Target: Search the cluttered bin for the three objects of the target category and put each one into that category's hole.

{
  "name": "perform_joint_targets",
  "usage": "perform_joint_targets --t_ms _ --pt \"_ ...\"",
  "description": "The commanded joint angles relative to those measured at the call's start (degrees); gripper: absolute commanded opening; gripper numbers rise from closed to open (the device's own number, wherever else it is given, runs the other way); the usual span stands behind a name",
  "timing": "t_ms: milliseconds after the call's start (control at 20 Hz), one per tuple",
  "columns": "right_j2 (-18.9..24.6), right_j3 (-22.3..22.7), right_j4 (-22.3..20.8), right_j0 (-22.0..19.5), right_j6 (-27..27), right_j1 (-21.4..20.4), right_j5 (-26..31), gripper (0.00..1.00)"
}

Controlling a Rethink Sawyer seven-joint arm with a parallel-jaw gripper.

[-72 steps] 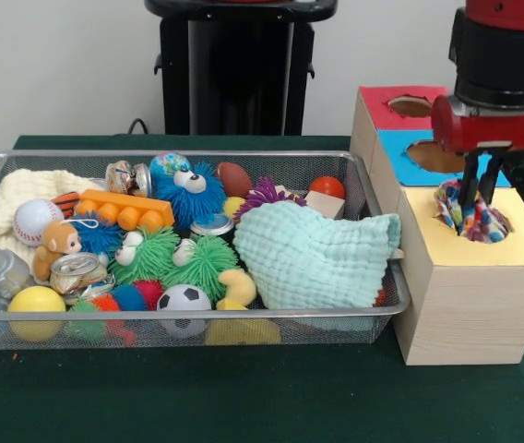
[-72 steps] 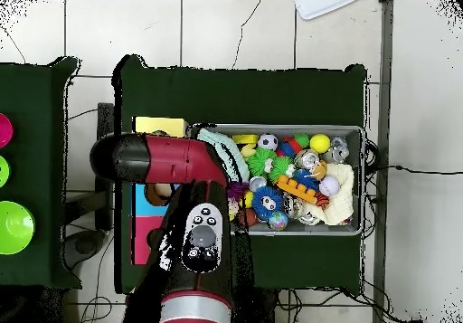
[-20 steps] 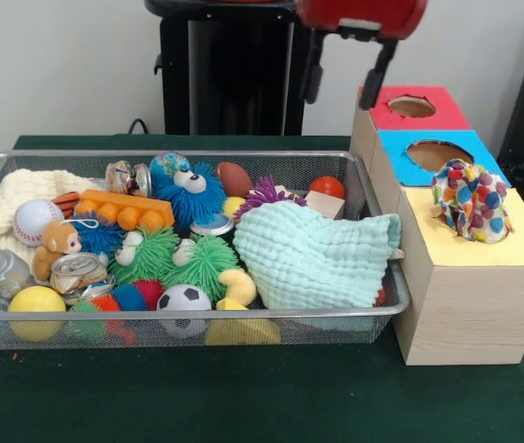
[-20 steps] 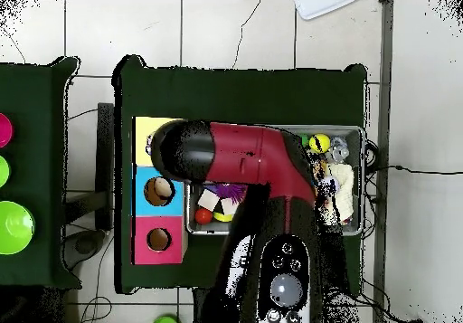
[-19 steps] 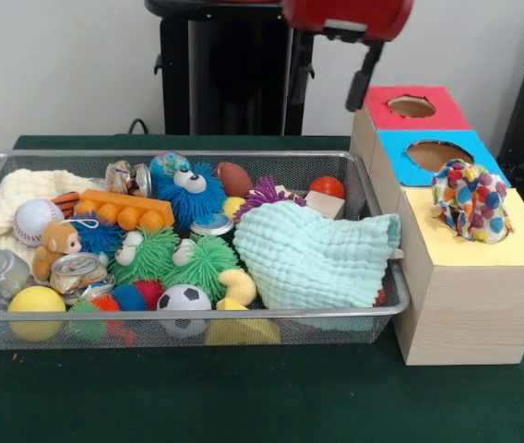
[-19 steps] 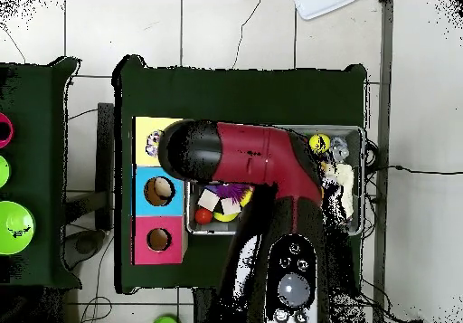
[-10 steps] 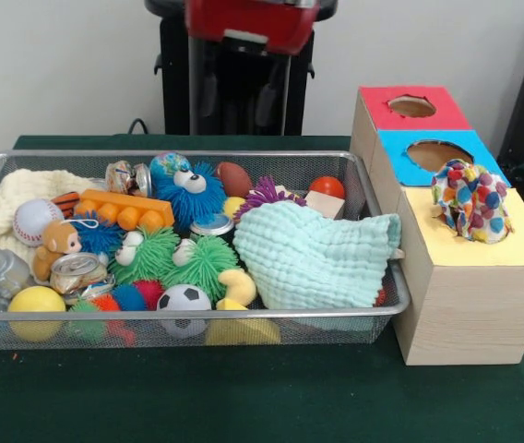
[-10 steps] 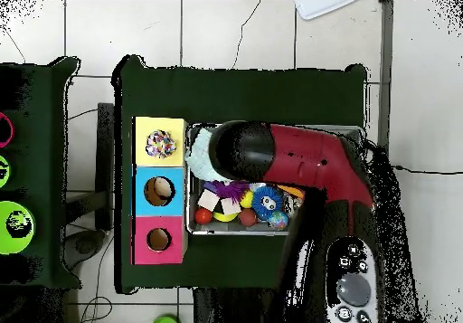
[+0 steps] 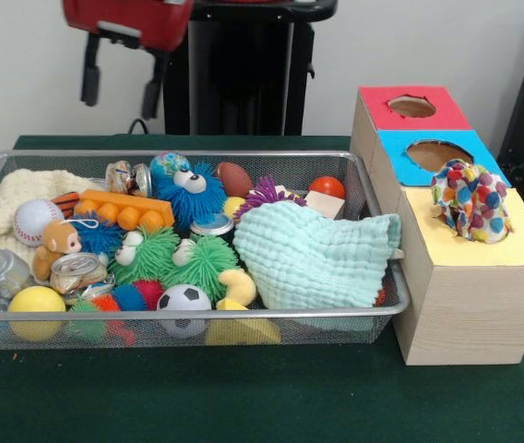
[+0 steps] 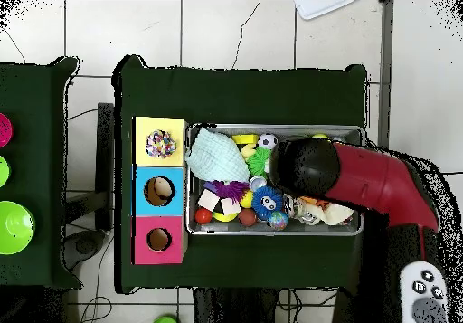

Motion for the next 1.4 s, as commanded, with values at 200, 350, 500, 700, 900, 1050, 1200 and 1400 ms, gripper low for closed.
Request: perform_joint_targets --t_ms 200,350,500,700,900,1050,1200,1400 --pt "9.47 10.00 -9.84 -9.65 -14.65 0.20 -6.61 1.00" --pt "10.40 10.53 -12.28 -11.35 -12.68 1.40 -9.43 1.00" --pt "11.03 11.26 -14.33 -12.65 -10.67 2.43 -11.51 1.00" --pt "11.31 12.41 -16.86 -13.74 -8.33 4.34 -14.51 1.00" --pt "11.15 13.50 -18.99 -14.26 -6.21 5.45 -16.48 1.00" --pt "11.34 13.77 -20.15 -14.94 -5.23 6.56 -17.99 1.00" --pt "11.52 13.81 -21.43 -15.48 -4.22 7.81 -19.68 1.00" --pt "11.56 13.29 -23.32 -16.01 -3.19 9.72 -21.44 1.00"
